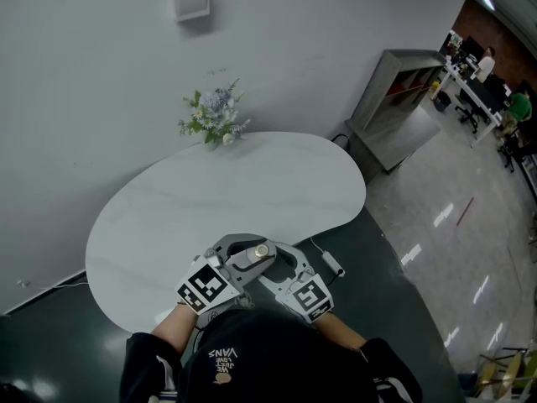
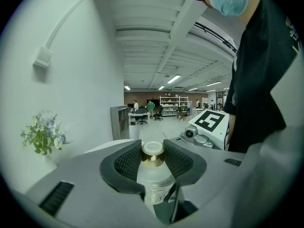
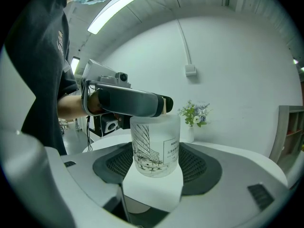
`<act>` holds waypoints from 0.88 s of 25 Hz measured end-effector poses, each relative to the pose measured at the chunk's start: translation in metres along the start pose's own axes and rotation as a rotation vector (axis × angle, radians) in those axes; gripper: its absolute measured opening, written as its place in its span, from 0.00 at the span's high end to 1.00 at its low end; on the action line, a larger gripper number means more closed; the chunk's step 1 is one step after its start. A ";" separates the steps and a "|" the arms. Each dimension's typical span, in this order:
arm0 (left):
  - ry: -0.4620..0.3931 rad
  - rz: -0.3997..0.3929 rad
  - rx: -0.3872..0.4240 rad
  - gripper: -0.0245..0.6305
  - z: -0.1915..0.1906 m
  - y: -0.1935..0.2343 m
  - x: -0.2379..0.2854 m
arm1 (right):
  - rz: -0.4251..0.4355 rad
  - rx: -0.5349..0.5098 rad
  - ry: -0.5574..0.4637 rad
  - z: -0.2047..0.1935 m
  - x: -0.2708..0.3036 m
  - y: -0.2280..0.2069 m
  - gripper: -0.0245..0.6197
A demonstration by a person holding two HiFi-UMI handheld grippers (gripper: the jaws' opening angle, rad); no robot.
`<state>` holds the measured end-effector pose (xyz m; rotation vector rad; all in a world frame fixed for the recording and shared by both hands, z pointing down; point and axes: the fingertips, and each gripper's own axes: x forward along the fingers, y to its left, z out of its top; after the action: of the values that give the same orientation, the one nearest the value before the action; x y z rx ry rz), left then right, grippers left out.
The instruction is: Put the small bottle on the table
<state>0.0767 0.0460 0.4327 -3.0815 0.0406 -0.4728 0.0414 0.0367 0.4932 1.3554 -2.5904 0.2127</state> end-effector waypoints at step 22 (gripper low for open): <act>0.033 0.204 -0.072 0.72 -0.059 0.150 -0.003 | 0.202 -0.072 0.062 -0.014 0.140 -0.063 0.55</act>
<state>0.0527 -0.1052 0.4834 -3.0924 0.3768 -0.5226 0.0170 -0.1070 0.5440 1.0461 -2.6545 0.1876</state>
